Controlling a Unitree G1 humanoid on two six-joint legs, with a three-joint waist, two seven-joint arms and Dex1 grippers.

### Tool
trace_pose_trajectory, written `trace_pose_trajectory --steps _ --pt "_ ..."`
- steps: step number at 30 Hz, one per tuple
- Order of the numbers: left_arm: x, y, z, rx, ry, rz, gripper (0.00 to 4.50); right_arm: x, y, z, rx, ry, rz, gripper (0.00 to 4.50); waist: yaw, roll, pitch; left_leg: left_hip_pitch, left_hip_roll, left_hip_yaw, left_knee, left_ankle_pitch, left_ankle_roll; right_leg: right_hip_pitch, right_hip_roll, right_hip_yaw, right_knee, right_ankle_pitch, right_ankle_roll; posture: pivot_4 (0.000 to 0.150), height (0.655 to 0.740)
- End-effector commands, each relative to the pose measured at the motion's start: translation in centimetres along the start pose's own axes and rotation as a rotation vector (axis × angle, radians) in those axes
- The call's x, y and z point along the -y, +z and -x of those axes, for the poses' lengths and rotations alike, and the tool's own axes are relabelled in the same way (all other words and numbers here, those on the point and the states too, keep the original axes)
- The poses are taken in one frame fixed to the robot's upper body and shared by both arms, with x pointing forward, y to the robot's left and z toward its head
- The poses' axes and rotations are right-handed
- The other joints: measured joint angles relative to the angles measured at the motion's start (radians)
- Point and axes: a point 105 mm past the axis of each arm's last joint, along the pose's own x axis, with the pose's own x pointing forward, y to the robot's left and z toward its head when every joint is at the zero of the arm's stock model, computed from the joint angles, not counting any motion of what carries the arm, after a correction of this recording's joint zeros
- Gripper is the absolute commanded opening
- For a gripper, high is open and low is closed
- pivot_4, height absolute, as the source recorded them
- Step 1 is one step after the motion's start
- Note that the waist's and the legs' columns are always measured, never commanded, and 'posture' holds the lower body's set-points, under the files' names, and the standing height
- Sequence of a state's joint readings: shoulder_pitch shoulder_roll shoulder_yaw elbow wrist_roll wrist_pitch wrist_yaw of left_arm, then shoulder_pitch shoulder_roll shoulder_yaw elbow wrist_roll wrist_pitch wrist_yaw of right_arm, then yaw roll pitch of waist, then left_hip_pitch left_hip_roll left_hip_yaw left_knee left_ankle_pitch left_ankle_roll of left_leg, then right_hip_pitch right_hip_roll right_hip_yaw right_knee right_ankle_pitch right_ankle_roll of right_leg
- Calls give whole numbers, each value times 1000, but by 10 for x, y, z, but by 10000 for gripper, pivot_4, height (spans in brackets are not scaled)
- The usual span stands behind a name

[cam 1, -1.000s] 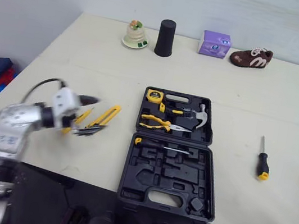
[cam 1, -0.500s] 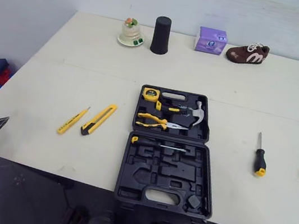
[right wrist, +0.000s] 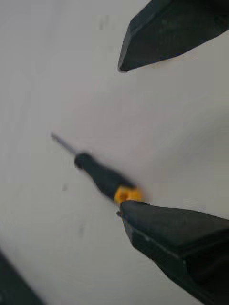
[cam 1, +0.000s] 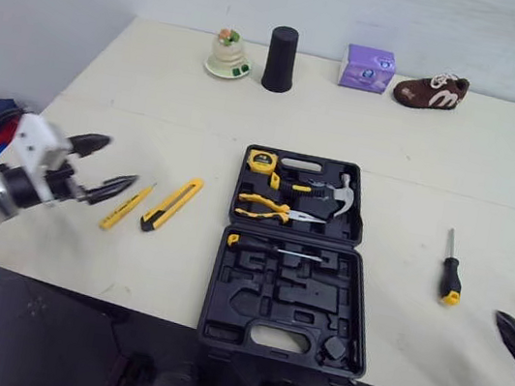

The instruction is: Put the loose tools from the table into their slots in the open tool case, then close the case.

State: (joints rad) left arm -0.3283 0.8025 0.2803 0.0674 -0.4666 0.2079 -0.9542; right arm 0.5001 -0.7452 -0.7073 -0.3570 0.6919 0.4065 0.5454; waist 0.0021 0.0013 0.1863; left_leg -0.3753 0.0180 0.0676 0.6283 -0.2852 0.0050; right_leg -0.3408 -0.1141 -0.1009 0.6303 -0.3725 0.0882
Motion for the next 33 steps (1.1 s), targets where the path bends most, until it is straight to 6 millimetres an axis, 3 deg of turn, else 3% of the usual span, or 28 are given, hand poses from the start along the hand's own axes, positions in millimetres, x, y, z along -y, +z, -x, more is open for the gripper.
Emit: trace_pose_trajectory --steps 1,3,5,12,22,25,30,33 --pt "37 11 -18 -3 -220 18 44600 -36 14 -11 -73 103 -116 45000 -6 0 0 0 0 0 -1 1 -1 0 1 0 0 0 0 1500 7341" --pt "46 13 -22 -9 -267 15 44600 -41 14 -14 -123 108 -127 45000 -6 0 0 -1 0 1 -1 1 -1 0 2 0 1 0 0 1500 7341" --pt "71 25 -40 36 -403 -15 44600 -40 15 -27 -182 52 -174 45000 -2 -3 2 -2 0 0 0 1 0 0 2 -1 -1 0 0 1500 7341" --pt "110 45 -62 123 -547 -8 44600 -16 17 -50 -255 -187 -200 45000 9 -8 5 -9 -2 -3 7 5 4 -2 0 -1 -2 3 4 1500 7341" --pt "130 57 -67 169 -619 -14 44600 -9 -8 -70 -393 -189 -299 45000 16 -8 5 -12 -3 -2 8 7 4 -4 1 -2 -2 3 4 1500 7341" --pt "131 57 -67 168 -619 -15 45000 -6 -8 -73 -375 -203 -295 36258 18 -8 5 -11 -3 -3 8 8 4 -4 1 -2 -2 3 4 1500 7341" --pt "131 55 -66 160 -613 -2 45000 -3 -11 -75 -362 -227 -300 11836 19 -8 5 -11 -3 -3 8 8 4 -4 1 -2 -2 3 5 1500 7341" --pt "127 53 -66 145 -588 66 45000 0 -2 -77 -293 -240 -259 9975 19 -8 5 -11 -3 -3 8 8 4 -3 1 -2 -2 4 5 1500 7341"
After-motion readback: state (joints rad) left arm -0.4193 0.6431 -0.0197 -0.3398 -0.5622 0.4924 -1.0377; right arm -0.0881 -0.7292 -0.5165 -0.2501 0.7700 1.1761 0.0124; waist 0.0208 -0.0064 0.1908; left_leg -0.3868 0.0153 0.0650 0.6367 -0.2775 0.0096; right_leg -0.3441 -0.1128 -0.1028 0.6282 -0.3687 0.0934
